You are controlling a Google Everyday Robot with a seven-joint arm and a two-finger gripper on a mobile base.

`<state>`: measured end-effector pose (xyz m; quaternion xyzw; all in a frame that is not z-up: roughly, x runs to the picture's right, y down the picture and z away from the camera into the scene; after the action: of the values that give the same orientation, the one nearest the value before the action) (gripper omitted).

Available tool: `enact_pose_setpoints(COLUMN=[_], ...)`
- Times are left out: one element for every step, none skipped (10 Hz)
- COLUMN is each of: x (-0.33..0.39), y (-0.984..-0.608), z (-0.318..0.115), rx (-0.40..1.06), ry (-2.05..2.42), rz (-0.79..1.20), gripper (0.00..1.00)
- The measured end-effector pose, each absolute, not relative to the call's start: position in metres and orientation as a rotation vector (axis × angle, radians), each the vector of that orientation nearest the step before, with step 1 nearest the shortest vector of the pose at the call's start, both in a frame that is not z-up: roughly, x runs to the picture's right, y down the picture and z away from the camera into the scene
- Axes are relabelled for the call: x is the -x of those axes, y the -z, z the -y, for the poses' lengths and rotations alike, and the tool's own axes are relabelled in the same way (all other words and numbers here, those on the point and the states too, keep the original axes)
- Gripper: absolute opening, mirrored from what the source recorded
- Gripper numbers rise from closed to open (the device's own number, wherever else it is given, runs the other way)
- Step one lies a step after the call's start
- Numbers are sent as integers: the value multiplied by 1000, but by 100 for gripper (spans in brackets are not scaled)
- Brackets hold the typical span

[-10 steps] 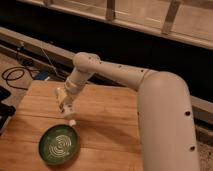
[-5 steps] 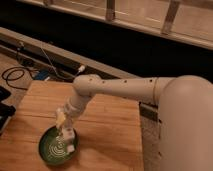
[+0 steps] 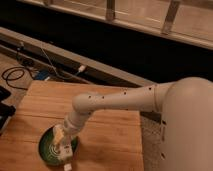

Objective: Place the bottle in the ceramic bowl

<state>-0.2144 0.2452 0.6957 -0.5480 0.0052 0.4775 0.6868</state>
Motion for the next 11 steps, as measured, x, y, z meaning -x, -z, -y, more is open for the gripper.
enact_pose_setpoints(x=[221,230,236,244,248,248,248,248,248,248,248], y=[-703,-713,-722,-734,-740,-741,-742,-742,-742,-742,-742], z=[-237,-224,-214,-203,-197,-195,-195,-195,-194,-195,-194], rx=[1230,1232,1230,1228,1225,1224,1224,1224,1223,1223,1223], ry=[-1048,-1023,-1009,-992,-987,-984,-984,-984,-985,-985,-986], rz=[-15,-18,-28,-43,-48,-54,-54,-53,-53,-53,-53], gripper=[0,0,3,3,3,3,3,3,3,3,3])
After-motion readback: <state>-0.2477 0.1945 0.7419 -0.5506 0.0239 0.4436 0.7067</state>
